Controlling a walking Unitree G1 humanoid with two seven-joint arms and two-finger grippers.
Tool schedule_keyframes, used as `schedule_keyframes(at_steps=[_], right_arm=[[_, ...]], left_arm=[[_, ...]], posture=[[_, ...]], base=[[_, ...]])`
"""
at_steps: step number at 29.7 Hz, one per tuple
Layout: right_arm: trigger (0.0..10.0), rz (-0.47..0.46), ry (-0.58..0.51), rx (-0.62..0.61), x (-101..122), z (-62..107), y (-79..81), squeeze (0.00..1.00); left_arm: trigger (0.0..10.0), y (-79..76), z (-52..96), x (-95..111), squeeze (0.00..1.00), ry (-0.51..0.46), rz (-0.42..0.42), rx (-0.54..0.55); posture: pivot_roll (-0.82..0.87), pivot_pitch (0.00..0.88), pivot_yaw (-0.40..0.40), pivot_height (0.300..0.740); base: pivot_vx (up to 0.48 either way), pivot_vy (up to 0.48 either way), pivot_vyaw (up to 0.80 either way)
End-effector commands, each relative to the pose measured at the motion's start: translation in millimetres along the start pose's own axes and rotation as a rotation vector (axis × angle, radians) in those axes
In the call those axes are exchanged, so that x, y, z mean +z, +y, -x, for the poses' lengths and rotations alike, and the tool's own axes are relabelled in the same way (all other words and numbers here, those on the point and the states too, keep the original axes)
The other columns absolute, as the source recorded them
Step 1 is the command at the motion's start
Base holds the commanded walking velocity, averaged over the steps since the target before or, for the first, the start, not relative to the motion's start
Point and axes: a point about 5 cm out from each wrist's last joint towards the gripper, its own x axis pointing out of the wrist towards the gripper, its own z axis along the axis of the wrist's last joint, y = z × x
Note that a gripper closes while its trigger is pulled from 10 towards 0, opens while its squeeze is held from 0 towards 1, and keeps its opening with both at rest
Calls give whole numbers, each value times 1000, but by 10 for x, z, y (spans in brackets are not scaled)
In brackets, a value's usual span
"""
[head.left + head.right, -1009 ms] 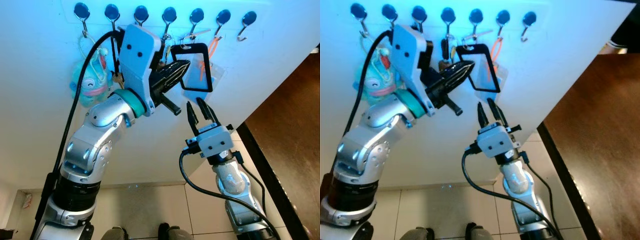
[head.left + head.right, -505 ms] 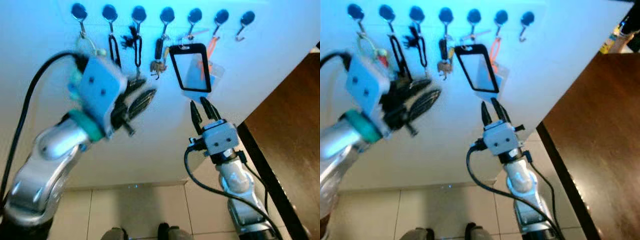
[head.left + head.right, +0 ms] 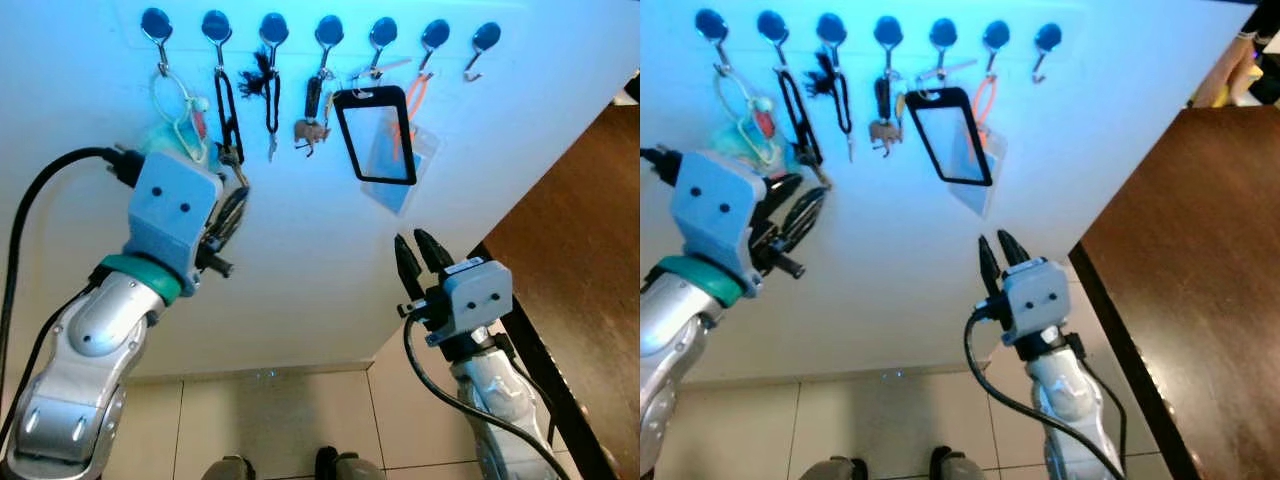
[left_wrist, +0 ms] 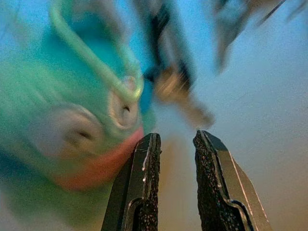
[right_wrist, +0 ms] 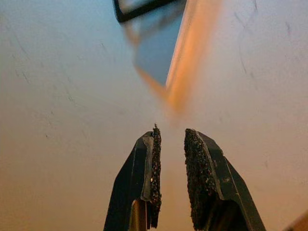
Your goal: Hang keys on a hook
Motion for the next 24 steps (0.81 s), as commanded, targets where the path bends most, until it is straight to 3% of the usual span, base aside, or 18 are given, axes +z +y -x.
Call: schedule_keyframes(at_steps=[1,3,9,10,11,12,14,16,19,24], right_arm=[[10000,14,38,-67,-42,32,-167,0],[10000,30,65,-108,-54,64,-275,0],[10000,15,148,-124,-146,210,-335,0],[10000,22,172,-127,-180,262,-350,0],[10000,22,172,-127,-180,262,-350,0],[10000,21,187,-132,-198,303,-356,0],[10000,16,195,-122,-215,325,-303,0],[10000,9,196,-117,-224,318,-268,0],[10000,-3,194,-89,-233,305,-199,0],[10000,-5,190,-62,-206,326,-164,0]], left_arm=[[10000,82,77,-213,0,104,-20,116],[10000,152,198,-388,0,186,-28,212],[10000,134,391,-606,0,302,39,247],[10000,102,456,-684,0,351,103,258],[10000,102,456,-684,0,351,103,258],[10000,65,514,-756,0,396,189,274],[10000,41,550,-807,0,398,229,313],[10000,62,539,-800,0,378,201,345],[10000,105,538,-726,0,310,78,395],[10000,120,590,-694,0,286,70,425]], posture=[[58,88,5,740],[47,90,-1,740],[40,109,-3,740],[40,120,3,740],[40,120,3,740],[33,130,5,740],[31,137,1,740],[32,135,-2,740],[39,137,-8,740],[26,138,-4,740]], base=[[0,0,0],[0,0,0],[0,0,0],[0,0,0],[0,0,0],[0,0,0],[0,0,0],[0,0,0],[0,0,0],[0,0,0]])
